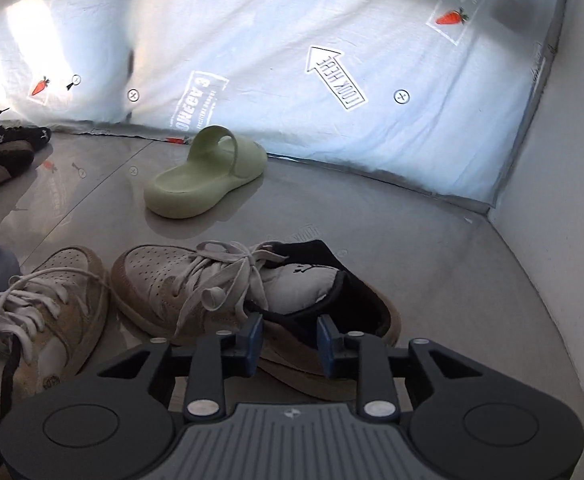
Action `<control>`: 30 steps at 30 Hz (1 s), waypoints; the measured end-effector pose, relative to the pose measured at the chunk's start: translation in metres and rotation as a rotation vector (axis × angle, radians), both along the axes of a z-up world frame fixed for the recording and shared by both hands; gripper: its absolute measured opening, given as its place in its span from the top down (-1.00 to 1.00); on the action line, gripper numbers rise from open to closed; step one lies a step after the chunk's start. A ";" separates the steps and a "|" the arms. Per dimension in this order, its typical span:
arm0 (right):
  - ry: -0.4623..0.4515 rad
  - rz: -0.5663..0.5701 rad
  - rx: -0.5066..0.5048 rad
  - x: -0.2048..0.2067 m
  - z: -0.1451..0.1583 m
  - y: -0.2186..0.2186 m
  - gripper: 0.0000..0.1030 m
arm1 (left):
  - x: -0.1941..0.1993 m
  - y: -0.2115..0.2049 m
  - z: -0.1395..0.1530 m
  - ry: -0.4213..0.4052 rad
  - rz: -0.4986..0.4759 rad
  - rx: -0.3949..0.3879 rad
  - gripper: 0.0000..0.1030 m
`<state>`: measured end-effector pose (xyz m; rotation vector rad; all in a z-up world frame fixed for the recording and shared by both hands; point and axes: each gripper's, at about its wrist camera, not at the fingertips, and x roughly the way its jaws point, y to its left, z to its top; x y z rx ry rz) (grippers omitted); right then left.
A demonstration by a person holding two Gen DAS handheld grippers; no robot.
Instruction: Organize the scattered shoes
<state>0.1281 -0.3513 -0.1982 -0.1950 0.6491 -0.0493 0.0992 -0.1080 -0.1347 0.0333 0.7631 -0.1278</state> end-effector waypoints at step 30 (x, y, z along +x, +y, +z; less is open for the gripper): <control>0.102 0.038 0.150 0.016 -0.049 -0.012 -0.64 | 0.005 0.019 -0.005 0.063 0.044 -0.053 -0.37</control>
